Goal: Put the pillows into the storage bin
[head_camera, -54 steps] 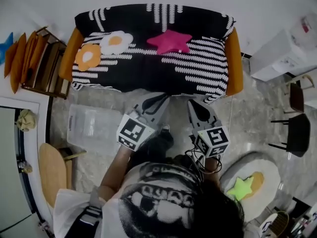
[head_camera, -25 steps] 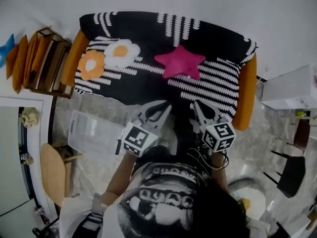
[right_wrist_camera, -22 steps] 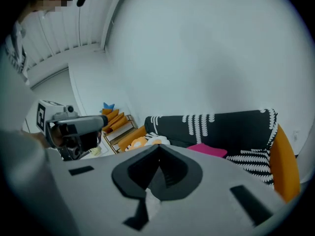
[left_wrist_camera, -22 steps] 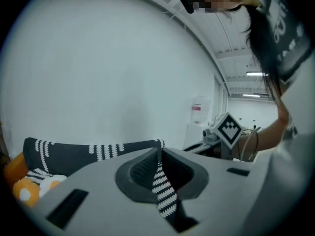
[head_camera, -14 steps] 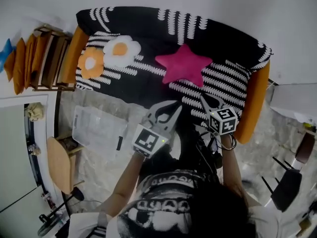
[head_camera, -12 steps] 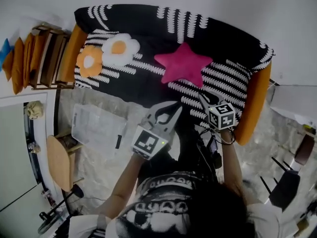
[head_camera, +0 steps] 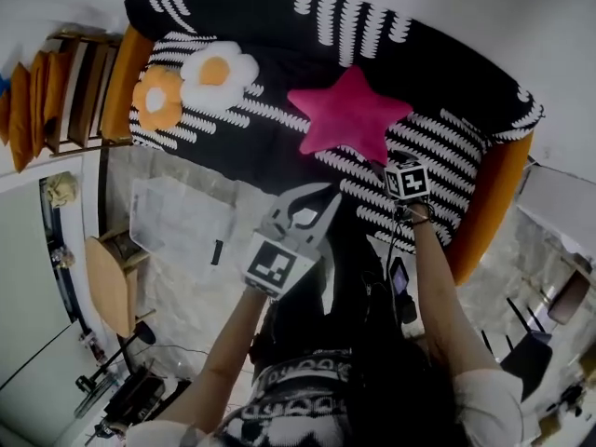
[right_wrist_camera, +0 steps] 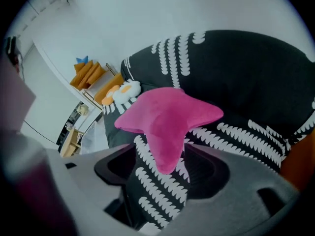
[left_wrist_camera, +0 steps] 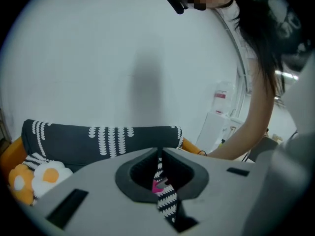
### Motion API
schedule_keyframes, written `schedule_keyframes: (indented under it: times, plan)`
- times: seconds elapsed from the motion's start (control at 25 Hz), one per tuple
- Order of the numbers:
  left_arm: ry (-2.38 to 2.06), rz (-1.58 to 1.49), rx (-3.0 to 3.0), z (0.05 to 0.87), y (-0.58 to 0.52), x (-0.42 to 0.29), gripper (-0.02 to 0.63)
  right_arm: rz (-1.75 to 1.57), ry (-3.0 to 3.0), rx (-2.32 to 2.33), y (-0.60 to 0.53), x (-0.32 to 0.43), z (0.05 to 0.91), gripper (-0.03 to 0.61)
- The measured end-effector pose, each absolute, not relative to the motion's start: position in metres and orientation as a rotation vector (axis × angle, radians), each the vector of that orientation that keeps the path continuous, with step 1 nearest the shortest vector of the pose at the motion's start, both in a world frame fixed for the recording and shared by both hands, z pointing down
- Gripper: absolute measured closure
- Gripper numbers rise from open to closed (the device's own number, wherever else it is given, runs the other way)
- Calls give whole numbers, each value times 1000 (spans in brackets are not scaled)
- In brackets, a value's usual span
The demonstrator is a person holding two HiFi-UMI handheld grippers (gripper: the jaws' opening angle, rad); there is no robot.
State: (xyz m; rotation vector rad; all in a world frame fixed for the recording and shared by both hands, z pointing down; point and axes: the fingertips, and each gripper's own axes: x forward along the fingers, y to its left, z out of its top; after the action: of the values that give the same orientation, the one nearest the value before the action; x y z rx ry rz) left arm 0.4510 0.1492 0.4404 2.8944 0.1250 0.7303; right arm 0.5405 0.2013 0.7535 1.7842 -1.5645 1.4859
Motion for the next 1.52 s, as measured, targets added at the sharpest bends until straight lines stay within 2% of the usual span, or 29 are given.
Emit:
schedule_keyframes:
  times: [0.16, 0.32, 0.52, 0.72, 1.12, 1.28, 1.52]
  plan:
    - [82, 783, 2899, 455, 132, 460, 589, 1554, -1506, 1737, 193, 542, 799, 220]
    - [17, 817, 2882, 468, 119, 450, 589, 1601, -1482, 1687, 188, 532, 825, 210]
    - [-21, 859, 2855, 483, 112, 430, 589, 1590, -1456, 1644, 184, 528, 838, 297]
    - [-70, 849, 2848, 482, 112, 416, 589, 1561, -1534, 1679, 169, 527, 815, 380]
    - [-305, 736, 2893, 439, 91, 367, 589, 1803, -1815, 1800, 101, 499, 706, 437]
    - [-412, 710, 2891, 427, 75, 308, 589, 1961, -1921, 1796, 95, 450, 660, 449]
    - [-664, 647, 2834, 414, 42, 214, 589, 1916, -2103, 1612, 61, 359, 604, 459]
